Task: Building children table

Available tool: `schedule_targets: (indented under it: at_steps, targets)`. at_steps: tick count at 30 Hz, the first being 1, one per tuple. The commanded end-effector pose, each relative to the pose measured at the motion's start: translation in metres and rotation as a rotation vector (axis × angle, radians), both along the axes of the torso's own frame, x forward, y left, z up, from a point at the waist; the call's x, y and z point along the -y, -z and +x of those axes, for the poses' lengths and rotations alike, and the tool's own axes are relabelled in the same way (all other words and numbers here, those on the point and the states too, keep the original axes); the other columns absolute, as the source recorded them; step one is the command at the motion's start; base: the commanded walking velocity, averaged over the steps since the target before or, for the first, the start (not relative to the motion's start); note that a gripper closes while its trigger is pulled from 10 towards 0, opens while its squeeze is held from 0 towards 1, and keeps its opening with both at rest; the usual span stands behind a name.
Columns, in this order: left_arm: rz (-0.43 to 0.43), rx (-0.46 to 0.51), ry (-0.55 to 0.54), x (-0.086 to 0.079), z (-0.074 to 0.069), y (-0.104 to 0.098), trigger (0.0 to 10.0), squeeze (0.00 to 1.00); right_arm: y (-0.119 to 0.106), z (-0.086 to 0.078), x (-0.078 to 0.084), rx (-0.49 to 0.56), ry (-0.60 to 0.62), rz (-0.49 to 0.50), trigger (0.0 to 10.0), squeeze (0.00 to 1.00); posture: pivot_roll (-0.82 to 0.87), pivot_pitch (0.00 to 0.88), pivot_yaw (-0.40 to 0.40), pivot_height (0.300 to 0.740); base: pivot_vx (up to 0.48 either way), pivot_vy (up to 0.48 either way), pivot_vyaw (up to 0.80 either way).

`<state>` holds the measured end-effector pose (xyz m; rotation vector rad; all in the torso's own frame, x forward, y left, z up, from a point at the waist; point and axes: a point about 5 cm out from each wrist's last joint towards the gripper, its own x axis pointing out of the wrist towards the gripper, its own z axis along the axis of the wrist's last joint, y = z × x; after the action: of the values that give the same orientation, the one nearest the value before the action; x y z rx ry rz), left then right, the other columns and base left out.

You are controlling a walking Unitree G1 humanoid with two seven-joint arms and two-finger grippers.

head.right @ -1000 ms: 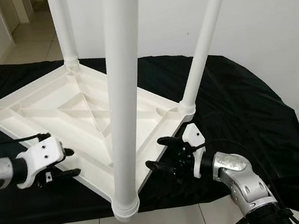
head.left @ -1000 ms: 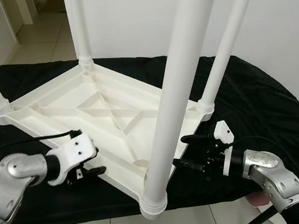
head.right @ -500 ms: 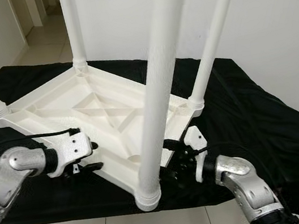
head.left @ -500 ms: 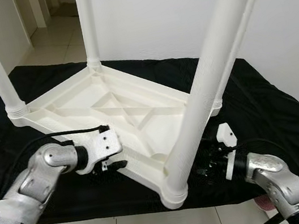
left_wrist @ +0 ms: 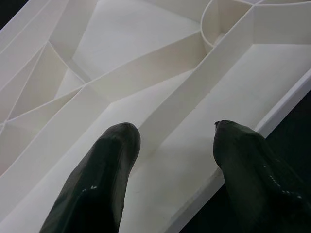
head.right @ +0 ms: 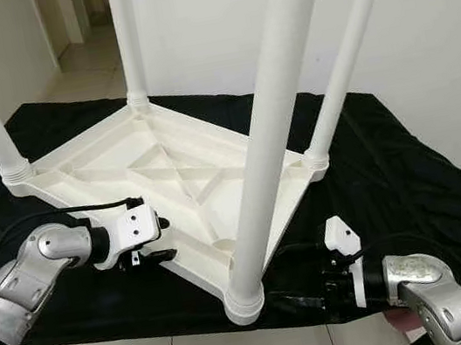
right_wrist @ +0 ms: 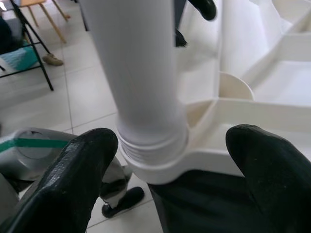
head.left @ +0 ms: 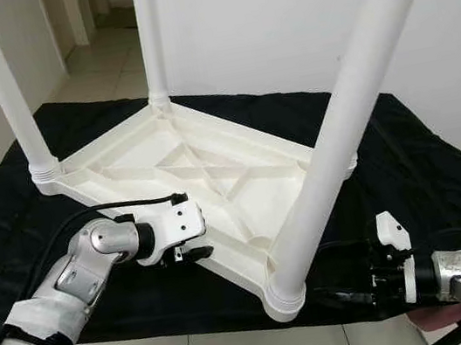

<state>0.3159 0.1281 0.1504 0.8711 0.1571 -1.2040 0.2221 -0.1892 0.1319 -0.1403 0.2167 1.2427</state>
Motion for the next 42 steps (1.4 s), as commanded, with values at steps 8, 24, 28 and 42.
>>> schedule_targets:
  at_steps: [8, 24, 28, 42]
  targets:
    - [-0.015, 0.056, -0.063, 0.001, 0.006, 0.001, 10.0, 0.0, -0.006, 0.02, -0.036, 0.074, 0.008, 0.08, 10.0, 0.0, 0.0, 0.0, -0.11, 0.74, 0.0, 0.0, 0.0]
    - [-0.174, 0.142, -0.134, -0.003, 0.01, -0.032, 10.0, 0.0, -0.002, 0.056, -0.042, 0.127, 0.352, 0.202, 10.0, 0.0, 0.01, 0.0, -0.136, 0.74, 0.0, 0.0, 0.0]
    - [-0.236, 0.17, -0.105, 0.005, 0.01, -0.047, 10.0, 0.0, -0.003, 0.064, -0.024, 0.138, 0.408, 0.175, 10.0, 0.0, 0.0, 0.0, -0.14, 0.74, 0.0, 0.0, 0.0]
    - [-0.461, 0.11, -0.058, 0.033, 0.003, -0.063, 10.0, 0.0, 0.002, 0.069, 0.005, 0.177, 0.558, 0.138, 10.0, 0.0, -0.03, 0.0, -0.106, 0.74, 0.0, 0.0, 0.0]
